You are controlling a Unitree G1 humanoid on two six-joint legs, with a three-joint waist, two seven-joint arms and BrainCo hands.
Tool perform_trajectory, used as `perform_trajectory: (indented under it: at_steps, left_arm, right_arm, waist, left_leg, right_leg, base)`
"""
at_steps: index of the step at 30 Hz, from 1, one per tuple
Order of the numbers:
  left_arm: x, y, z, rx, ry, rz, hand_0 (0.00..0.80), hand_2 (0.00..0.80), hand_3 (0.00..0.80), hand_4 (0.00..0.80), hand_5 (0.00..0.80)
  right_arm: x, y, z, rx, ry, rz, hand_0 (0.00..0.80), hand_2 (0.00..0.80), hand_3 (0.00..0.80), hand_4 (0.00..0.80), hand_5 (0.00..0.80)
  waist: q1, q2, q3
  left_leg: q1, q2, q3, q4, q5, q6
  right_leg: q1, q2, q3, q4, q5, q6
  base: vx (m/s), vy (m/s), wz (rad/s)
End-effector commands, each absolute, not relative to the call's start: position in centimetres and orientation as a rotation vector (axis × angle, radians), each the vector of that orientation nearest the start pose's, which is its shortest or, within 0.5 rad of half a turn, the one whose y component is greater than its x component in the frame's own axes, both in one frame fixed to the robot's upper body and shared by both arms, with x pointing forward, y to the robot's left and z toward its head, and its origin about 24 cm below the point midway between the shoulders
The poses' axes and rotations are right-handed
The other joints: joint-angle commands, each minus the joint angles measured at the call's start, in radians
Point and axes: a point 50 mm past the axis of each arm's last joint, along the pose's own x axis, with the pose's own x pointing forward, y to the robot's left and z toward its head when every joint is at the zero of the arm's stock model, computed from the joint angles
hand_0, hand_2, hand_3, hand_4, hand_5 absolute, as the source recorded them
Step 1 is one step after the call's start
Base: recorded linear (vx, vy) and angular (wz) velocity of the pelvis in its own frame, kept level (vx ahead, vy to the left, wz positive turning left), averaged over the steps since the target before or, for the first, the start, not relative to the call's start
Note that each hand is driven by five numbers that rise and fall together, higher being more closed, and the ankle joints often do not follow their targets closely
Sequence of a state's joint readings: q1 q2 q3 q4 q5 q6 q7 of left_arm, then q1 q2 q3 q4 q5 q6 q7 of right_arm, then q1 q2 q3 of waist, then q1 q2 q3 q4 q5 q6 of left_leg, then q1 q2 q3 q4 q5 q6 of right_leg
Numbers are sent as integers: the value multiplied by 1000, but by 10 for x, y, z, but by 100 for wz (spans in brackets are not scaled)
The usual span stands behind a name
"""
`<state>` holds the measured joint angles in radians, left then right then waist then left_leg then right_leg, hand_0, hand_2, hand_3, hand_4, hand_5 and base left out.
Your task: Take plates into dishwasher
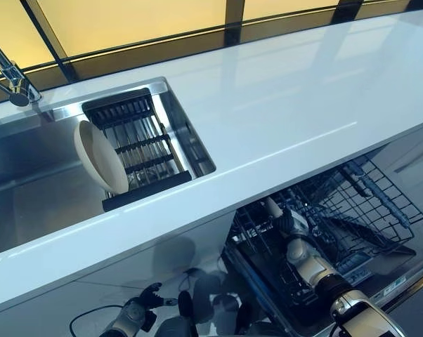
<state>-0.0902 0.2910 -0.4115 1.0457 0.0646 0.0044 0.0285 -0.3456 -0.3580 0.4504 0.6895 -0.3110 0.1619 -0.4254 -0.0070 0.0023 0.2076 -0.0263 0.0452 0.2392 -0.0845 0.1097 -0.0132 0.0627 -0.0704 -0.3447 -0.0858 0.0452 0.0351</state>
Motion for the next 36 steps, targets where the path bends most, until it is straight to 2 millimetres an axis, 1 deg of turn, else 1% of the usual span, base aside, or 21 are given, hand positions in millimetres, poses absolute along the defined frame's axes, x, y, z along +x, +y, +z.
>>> perform_trajectory:
  at_steps: [1,2,3,4,5,6,7,9,16,20,25,32,34,36]
  left_arm:
    - [180,193,-134,624,911,-307,0,0,0,0,0]
    - [180,193,-134,624,911,-308,0,0,0,0,0]
    - [180,192,-134,624,910,-308,0,0,0,0,0]
    - [180,192,-134,624,909,-309,0,0,0,0,0]
    - [180,191,-134,625,906,-310,0,0,0,0,0]
    - [181,191,-134,626,906,-311,0,0,0,0,0]
    - [181,191,-134,626,905,-310,0,0,0,0,0]
    - [182,191,-133,626,904,-312,0,0,0,0,0]
    - [181,191,-134,627,907,-309,0,0,0,0,0]
    - [181,191,-133,630,908,-306,0,0,0,0,0]
    - [181,193,-133,632,907,-299,0,0,0,0,0]
    - [182,200,-131,619,911,-258,0,0,0,0,0]
    - [181,205,-130,617,914,-241,0,0,0,0,0]
    - [179,209,-130,614,921,-220,0,0,0,0,0]
  right_arm:
    - [279,-186,-47,-1006,411,-27,596,596,596,596,596]
    - [279,-186,-47,-1007,411,-27,621,621,621,621,621]
    - [279,-186,-47,-1007,412,-27,624,624,624,624,624]
    - [279,-186,-47,-1007,411,-28,605,605,605,605,605]
    - [280,-186,-46,-1007,409,-34,486,486,486,486,486]
    - [280,-186,-46,-1005,409,-36,386,386,386,386,386]
    - [281,-186,-45,-1006,408,-39,129,129,129,129,129]
    - [281,-186,-45,-1004,408,-46,0,0,0,0,0]
    - [281,-188,-43,-993,390,-77,0,0,0,0,0]
    - [284,-187,-38,-957,360,-111,0,0,0,0,0]
    - [289,-184,-26,-908,308,-148,0,0,0,0,0]
    - [293,-184,6,-816,167,-191,0,0,0,0,0]
    - [291,-187,17,-764,123,-208,0,0,0,0,0]
    - [286,-192,26,-712,80,-220,0,0,0,0,0]
  waist:
    - [43,21,20]
    - [43,20,21]
    - [43,20,21]
    - [43,20,21]
    - [42,19,22]
    - [42,18,23]
    - [41,18,24]
    - [41,18,25]
    - [40,16,25]
    - [38,14,26]
    - [32,8,32]
    - [11,-7,38]
    - [3,-14,40]
    - [-8,-20,44]
  left_leg:
    - [-15,-35,3,-3,-58,-22]
    - [-15,-35,3,-3,-58,-22]
    - [-15,-35,3,-3,-58,-22]
    - [-15,-35,2,-3,-58,-22]
    - [-16,-36,2,-3,-58,-22]
    - [-16,-36,2,-3,-58,-22]
    - [-16,-36,2,-3,-58,-22]
    - [-16,-36,1,-3,-58,-21]
    - [-9,-36,0,-3,-63,-18]
    - [-7,-36,1,-3,-65,-17]
    - [-4,-35,3,-3,-66,-17]
    - [1,-26,16,-3,-67,-15]
    - [3,-23,21,-3,-68,-12]
    - [11,-19,27,-3,-70,-10]
  right_leg:
    - [-55,17,23,115,-94,22]
    - [-55,18,24,115,-94,22]
    - [-54,18,24,114,-94,22]
    - [-55,18,25,114,-93,22]
    - [-55,18,25,112,-92,22]
    - [-56,19,26,112,-92,22]
    - [-57,19,26,112,-91,22]
    - [-57,19,27,112,-91,22]
    - [-56,20,28,113,-90,23]
    - [-59,20,30,109,-86,26]
    - [-61,23,35,110,-81,28]
    - [-66,31,49,107,-74,33]
    - [-67,35,56,108,-73,34]
    - [-64,39,64,110,-75,37]
  base:
    - [0,0,0]
    - [0,0,0]
    - [0,0,0]
    - [0,0,0]
    - [0,0,0]
    - [0,0,0]
    - [0,0,0]
    - [0,0,0]
    - [0,0,0]
    - [0,0,0]
    - [-13,1,0]
    - [-14,-5,-1]
    - [-33,-28,-4]
    - [-26,-35,-4]
